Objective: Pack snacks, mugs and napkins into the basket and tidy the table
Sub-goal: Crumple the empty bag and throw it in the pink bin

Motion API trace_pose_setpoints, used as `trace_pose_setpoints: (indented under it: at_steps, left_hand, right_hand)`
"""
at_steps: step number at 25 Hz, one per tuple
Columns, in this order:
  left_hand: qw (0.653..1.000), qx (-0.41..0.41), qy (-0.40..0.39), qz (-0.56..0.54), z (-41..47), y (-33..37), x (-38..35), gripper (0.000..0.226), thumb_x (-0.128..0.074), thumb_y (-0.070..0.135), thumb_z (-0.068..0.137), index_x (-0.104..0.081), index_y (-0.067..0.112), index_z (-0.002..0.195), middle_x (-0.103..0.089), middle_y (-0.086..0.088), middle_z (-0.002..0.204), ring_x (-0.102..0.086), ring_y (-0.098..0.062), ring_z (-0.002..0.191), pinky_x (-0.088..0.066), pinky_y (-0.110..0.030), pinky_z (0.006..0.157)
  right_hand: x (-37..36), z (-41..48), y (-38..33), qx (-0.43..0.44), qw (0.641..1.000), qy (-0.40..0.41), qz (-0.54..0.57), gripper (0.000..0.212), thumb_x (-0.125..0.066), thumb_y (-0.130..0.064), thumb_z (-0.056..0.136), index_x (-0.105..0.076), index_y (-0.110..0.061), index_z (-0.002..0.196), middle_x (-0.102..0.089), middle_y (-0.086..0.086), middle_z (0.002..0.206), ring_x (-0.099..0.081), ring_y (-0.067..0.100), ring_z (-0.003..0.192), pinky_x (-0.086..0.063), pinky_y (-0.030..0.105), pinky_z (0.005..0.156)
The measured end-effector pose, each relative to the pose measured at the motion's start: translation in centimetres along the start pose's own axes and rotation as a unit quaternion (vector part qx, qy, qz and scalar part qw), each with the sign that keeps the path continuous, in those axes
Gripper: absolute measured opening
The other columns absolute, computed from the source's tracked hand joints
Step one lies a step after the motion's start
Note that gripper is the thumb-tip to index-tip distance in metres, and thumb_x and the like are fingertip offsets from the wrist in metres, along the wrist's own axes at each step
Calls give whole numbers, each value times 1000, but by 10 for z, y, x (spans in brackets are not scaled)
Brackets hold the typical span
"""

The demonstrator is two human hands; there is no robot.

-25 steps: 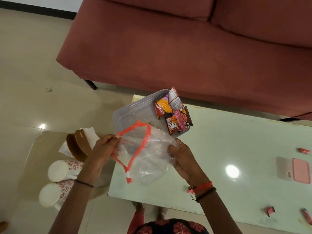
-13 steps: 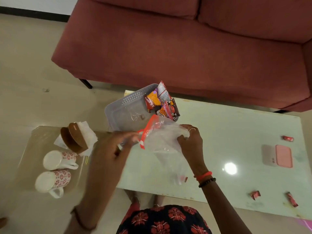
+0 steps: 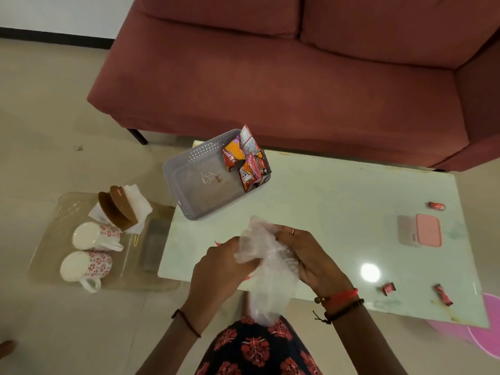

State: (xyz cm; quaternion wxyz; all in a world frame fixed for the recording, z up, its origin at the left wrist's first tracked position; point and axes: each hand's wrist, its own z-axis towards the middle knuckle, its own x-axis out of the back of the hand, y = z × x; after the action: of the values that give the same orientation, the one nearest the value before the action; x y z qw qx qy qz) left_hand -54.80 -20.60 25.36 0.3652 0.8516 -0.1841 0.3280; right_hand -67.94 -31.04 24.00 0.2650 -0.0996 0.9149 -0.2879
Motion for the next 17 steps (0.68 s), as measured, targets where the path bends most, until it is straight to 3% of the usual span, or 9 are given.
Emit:
trace_pose_setpoints:
  at_steps: [2,4,6,8,9,11,13,14,17]
  left_hand:
    - [999,13,45,-10,-7,2,-12,34,-58,54,75,-47,25,62,-53,13,60,-51,-13,60,-32,-21,49]
    - [995,45,45,-78,-15,0,-24,33,-57,31,84,-44,23,54,-49,6,54,-48,-18,55,-34,-22,47]
    - [976,84,23,-198,-28,-3,-38,28,-52,15,87,-51,16,59,-48,0,53,-42,-17,47,-32,-21,41]
    - [932,111,-33,-342,-52,-5,-53,23,-50,13,87,-53,12,64,-44,3,46,-32,-9,38,-23,-18,38]
    - [908,120,-75,-395,-63,-3,-62,27,-47,13,87,-53,13,61,-40,7,40,-28,-5,33,-19,-17,40]
    - [845,168,-148,-485,-80,0,-84,48,-34,7,92,-55,16,50,-34,10,33,-21,-1,26,-16,-15,35]
    - [791,222,-190,-538,-90,6,-102,48,-33,8,94,-55,16,52,-34,9,34,-21,-2,22,-15,-12,27]
    - [778,231,-207,-546,-92,11,-110,40,-37,12,95,-52,16,58,-34,9,37,-21,-2,23,-16,-12,26]
    - [834,191,-231,-463,-88,37,-130,5,-53,24,89,-56,20,88,-48,3,56,-31,-3,29,-20,-13,27]
  right_hand:
    - [11,-19,7,20,999,-26,-38,30,-55,-2,89,-64,0,117,-69,16,114,-68,25,98,-54,33,89]
    - [25,-43,12,67,967,-75,-233,41,-70,-20,82,-63,-13,122,-67,-3,121,-65,2,104,-52,23,94]
    - [39,-66,26,114,843,-67,-521,74,-80,-44,66,-54,-24,131,-45,-17,137,-43,-19,114,-37,10,103]
    - [54,-84,50,190,720,-27,-667,91,-74,-62,58,-47,-25,137,-17,-14,155,-13,-3,139,-14,26,114]
    - [61,-91,61,223,697,-10,-682,89,-72,-64,59,-49,-22,135,-13,-12,157,-5,7,145,-9,32,115]
    - [82,-105,79,226,721,12,-654,75,-73,-55,67,-54,-18,129,-34,-7,152,-18,15,145,-20,29,115]
    - [102,-116,94,185,794,49,-576,57,-73,-44,73,-56,-18,121,-62,-2,121,-56,17,116,-44,16,87]
    - [112,-122,101,170,815,71,-549,51,-71,-41,77,-54,-18,119,-67,-3,104,-64,13,93,-45,15,70]
    - [149,-137,115,154,856,140,-473,50,-69,-33,80,-41,-19,119,-65,-9,69,-61,1,54,-48,16,50]
